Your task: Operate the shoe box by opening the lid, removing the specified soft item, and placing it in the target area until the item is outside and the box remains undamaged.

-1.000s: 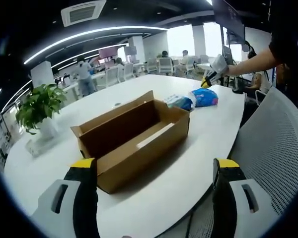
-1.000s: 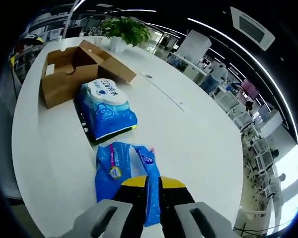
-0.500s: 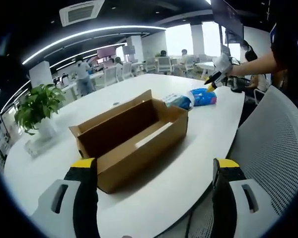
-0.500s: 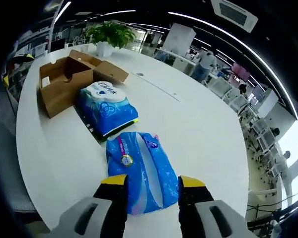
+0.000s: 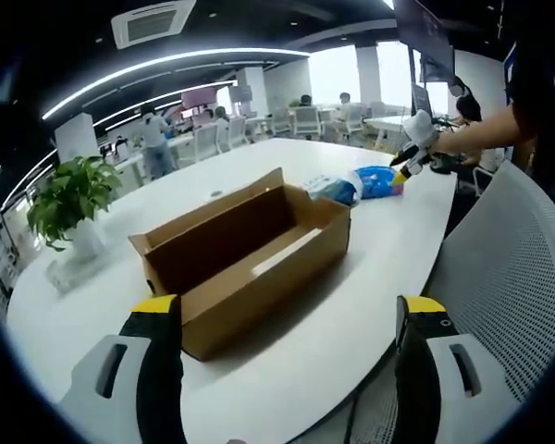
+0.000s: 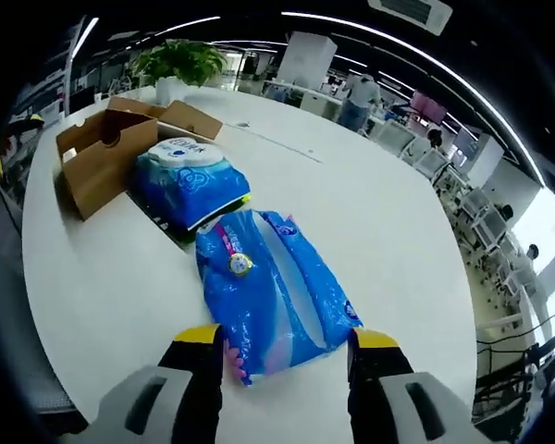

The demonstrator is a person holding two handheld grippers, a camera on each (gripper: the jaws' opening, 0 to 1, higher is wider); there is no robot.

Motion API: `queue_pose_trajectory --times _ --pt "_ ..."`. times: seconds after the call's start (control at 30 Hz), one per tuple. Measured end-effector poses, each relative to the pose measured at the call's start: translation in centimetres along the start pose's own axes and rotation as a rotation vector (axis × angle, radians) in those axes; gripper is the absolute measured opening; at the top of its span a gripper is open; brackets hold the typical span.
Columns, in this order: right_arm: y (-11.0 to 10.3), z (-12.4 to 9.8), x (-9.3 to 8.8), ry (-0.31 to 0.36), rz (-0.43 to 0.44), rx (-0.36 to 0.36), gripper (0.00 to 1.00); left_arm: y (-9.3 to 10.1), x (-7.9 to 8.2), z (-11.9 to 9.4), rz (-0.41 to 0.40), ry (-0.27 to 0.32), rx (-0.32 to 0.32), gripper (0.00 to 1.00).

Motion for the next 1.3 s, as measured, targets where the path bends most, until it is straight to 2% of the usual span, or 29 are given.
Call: queue_pose_trajectory --times 0.33,0.5,0.6,0.8,0.97,1.3 --pt "0.1 -0.1 -0.9 -0.001 0.083 -0.071 0.59 0.1 -0.1 0.0 0.005 -0.009 -0.001 0.95" --pt "-0.3 0.3 -2.2 -0.036 0.149 -0.047 0.57 0.1 -0.2 0.1 0.007 -0.015 -0.002 0.94" --pt "-0.5 0.6 -2.5 -0.035 0.183 -0.028 0.55 0.1 -0.2 0.1 0.009 -0.016 -0.003 0.94" --pt "-0.7 1.2 -2.5 -0.042 0.126 0.014 0.47 0.0 -0.2 0.1 0.008 -0.018 -0.002 0.94" --pt "-0.2 1.6 -2.4 -0.041 0.123 0.041 0.46 0.0 -0.2 0.0 0.005 -0.019 0.002 0.94" --pt "0.6 2.3 -2.1 -0.044 0.042 0.12 0.45 0.0 -0.3 0.0 0.004 -0.025 0.003 0.94"
Point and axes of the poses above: the point that each gripper's makers call its tool centre point, and the gripper's own axes: z roughly forward along the fingers, y roughly to its right, x roughly out of its top, the point moved 5 cm from there along -z, roughly backward along the fingers, and after that the axes turned 8 degrees about y, right-handed, at the moved point
